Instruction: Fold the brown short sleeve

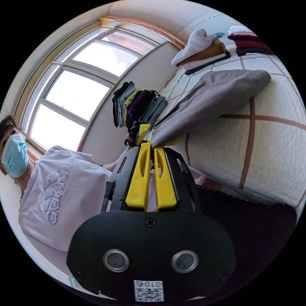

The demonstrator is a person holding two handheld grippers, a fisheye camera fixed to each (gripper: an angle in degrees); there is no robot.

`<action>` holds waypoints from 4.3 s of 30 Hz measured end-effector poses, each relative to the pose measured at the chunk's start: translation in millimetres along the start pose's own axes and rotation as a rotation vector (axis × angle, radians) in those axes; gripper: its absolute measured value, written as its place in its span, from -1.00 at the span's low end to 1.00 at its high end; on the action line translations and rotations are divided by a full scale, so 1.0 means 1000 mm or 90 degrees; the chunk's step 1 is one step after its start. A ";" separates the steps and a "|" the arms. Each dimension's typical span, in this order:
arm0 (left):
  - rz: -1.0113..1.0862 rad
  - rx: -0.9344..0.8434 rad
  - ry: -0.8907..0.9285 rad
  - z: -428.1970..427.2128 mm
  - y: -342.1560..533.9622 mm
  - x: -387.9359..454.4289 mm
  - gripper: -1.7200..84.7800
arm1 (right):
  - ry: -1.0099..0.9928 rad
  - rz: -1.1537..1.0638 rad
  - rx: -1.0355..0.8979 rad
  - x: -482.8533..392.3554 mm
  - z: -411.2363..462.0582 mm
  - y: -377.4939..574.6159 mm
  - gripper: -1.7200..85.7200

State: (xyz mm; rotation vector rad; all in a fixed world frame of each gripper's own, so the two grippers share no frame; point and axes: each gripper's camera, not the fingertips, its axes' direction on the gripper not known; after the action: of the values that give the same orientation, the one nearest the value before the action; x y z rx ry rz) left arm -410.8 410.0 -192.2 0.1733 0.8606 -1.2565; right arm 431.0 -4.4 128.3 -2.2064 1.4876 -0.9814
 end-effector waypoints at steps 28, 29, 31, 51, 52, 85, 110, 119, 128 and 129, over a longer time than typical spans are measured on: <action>0.019 0.049 -0.045 -0.046 0.012 0.017 -0.79 | 0.115 0.234 0.151 0.118 -0.041 -0.078 -0.68; 0.022 0.049 -0.046 -0.045 0.013 0.018 -0.79 | 0.104 0.237 0.161 0.120 -0.037 -0.082 -0.69; 0.037 0.045 -0.057 -0.039 0.015 0.022 -0.79 | 0.077 0.243 0.172 0.122 -0.029 -0.090 -0.71; 0.392 -0.187 -0.035 0.120 -0.192 0.163 -0.83 | 0.212 0.071 0.383 -0.041 -0.156 -0.094 -0.83; 0.372 -0.239 -0.043 0.149 -0.193 0.147 -0.83 | 0.241 0.102 0.391 -0.041 -0.153 -0.076 -0.83; 0.159 -0.268 -0.256 0.280 -0.088 -0.129 -0.69 | 0.139 0.291 0.346 0.093 -0.095 0.045 -0.82; 0.179 -0.201 -0.387 0.275 -0.086 -0.192 -0.91 | 0.380 0.308 0.190 0.085 -0.085 0.044 -0.83; 0.141 -0.160 -0.331 0.243 -0.092 -0.224 -0.83 | 0.320 0.320 0.215 0.094 -0.092 0.083 -0.80; 0.186 -0.172 -0.379 0.252 -0.117 -0.234 -0.84 | 0.272 0.314 0.234 0.104 -0.095 0.129 -0.82; 0.183 -0.170 -0.365 0.248 -0.120 -0.238 -0.85 | 0.263 0.314 0.237 0.104 -0.096 0.134 -0.83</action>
State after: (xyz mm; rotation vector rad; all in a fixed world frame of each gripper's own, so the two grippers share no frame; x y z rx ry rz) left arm -411.2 411.7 171.7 -0.2610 0.4738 -0.8440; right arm 296.3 -142.5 157.4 -1.3409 1.7253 -1.4412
